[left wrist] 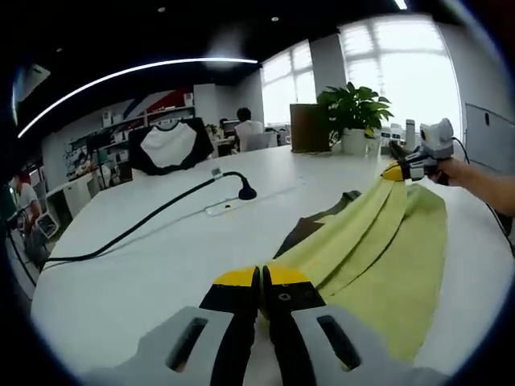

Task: Fold the garment on the visible template until the final outline fits inside the template.

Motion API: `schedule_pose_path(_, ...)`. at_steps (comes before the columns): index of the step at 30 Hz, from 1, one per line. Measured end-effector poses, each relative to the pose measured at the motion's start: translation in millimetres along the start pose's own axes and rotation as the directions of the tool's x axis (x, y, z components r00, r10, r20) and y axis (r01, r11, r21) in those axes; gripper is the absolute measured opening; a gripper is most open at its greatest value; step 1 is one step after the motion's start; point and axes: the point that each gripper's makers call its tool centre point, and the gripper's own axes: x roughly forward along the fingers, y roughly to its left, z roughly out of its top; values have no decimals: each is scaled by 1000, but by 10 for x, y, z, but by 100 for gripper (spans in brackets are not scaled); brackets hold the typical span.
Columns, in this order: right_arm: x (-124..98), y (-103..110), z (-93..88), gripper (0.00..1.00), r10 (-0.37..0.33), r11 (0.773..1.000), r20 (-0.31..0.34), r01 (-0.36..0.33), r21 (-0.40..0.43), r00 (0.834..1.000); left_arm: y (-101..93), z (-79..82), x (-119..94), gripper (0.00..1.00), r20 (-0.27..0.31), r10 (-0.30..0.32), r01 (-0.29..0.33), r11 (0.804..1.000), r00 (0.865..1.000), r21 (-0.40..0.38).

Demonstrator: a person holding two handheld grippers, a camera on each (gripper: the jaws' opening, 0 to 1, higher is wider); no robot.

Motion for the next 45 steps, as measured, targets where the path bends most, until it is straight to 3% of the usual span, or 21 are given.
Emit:
schedule_pose_path(7, 93, 0, -127, 0, 8, 1000, -37, -9, -20, 999, 9, -105, 55, 2, -39, 8, -6, 999, 999, 36)
schedule_pose_path(16, 140, -7, -155, 0, 12, 999, -54, -14, -36, 998, 44, -164, 79, 2, -57, 12, -9, 999, 998, 45)
schedule_pose_path(18, 143, -6, -140, 0, 27, 1000, -62, -28, -8, 998, 47, -148, 88, 2, -54, 7, -5, 999, 998, 48)
schedule_pose_path(20, 140, -1, -100, 0, 38, 999, -55, -38, 2, 998, 25, -68, 87, 3, -31, -12, 15, 993, 999, 119)
schedule_pose_path(22, 94, -54, 65, 10, 10, 999, 23, -9, -46, 1000, 4, 17, 52, 9, -12, -21, 23, 981, 1000, 195)
schedule_pose_path(24, 3, -165, 108, 17, -53, 993, 13, 54, -105, 998, 54, 69, 4, 20, -10, 10, -7, 962, 1000, 273)
schedule_pose_path(25, -37, -134, 136, 17, -29, 994, 14, 30, -103, 999, 52, 135, -21, 24, 16, 8, -12, 953, 1000, 304)
schedule_pose_path(28, -113, -140, 190, 22, -6, 995, 28, 9, -104, 1000, -18, 244, -160, 34, 42, -52, 38, 957, 998, 286)
schedule_pose_path(30, -179, -139, 203, 27, -1, 993, 24, 4, -117, 1000, -49, 327, -225, 39, 64, -92, 65, 936, 994, 346)
schedule_pose_path(32, -248, -157, 204, 31, 8, 987, 15, -5, -161, 1000, -45, 314, -279, 43, 39, -98, 73, 904, 994, 421)
schedule_pose_path(37, -393, -138, 176, 37, 45, 955, -33, -53, -293, 998, -104, 197, -368, 44, -34, -134, 131, 829, 990, 544)
schedule_pose_path(40, -454, -75, 123, 38, 73, 911, -82, -100, -401, 994, -108, 112, -385, 44, -84, -133, 157, 785, 987, 599)
schedule_pose_path(42, -468, -61, 60, 38, 75, 877, -125, -125, -464, 989, -102, 77, -380, 44, -101, -126, 162, 773, 987, 613)
schedule_pose_path(45, -455, -75, -14, 38, 61, 849, -167, -139, -510, 984, -95, 6, -347, 43, -137, -118, 179, 745, 984, 642)
